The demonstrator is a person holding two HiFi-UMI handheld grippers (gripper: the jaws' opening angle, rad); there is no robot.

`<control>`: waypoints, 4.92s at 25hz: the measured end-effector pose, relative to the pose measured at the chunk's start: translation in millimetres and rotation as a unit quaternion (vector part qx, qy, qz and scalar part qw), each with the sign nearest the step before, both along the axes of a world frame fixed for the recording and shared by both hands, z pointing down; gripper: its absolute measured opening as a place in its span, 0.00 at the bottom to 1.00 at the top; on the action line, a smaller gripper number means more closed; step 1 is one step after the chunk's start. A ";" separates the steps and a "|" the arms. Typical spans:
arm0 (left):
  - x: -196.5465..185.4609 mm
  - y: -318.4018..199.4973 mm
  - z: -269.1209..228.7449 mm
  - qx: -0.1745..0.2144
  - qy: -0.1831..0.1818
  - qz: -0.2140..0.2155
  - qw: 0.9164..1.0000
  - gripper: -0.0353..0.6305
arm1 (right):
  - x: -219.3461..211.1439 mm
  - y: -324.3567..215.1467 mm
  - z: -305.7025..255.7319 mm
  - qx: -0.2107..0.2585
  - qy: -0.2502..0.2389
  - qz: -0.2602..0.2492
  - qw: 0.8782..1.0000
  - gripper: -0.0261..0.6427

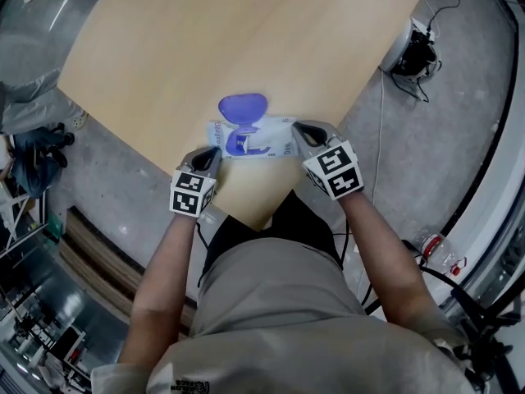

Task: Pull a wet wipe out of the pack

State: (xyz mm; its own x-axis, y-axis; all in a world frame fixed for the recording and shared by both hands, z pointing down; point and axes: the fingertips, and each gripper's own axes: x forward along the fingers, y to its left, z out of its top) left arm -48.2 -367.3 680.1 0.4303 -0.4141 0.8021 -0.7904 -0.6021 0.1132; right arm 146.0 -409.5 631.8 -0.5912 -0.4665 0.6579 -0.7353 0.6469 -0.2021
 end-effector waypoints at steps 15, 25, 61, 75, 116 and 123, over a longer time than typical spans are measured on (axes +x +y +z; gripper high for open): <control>2.2 1.5 0.3 -0.009 -0.005 0.014 1.000 0.06 | 53.8 -8.9 -18.3 0.029 0.021 0.072 0.997 0.05; 1.4 3.1 -3.1 -0.014 0.016 0.022 1.000 0.06 | 77.6 -5.4 -47.3 0.054 0.050 0.112 0.991 0.05; -41.0 204.5 -315.3 0.242 0.221 0.137 0.935 0.06 | -57.6 292.8 -273.9 0.227 0.018 0.106 0.968 0.05; 31.4 361.7 -339.9 0.249 0.179 0.090 0.948 0.06 | 4.8 429.0 -285.5 0.245 -0.033 0.042 0.968 0.05; -148.2 569.7 -379.0 0.248 0.247 0.227 0.909 0.06 | -220.0 664.4 -346.0 0.297 0.022 0.099 0.950 0.05; -136.0 582.1 -376.9 0.239 0.249 0.249 0.905 0.06 | -218.2 679.2 -347.2 0.298 0.030 0.106 0.948 0.05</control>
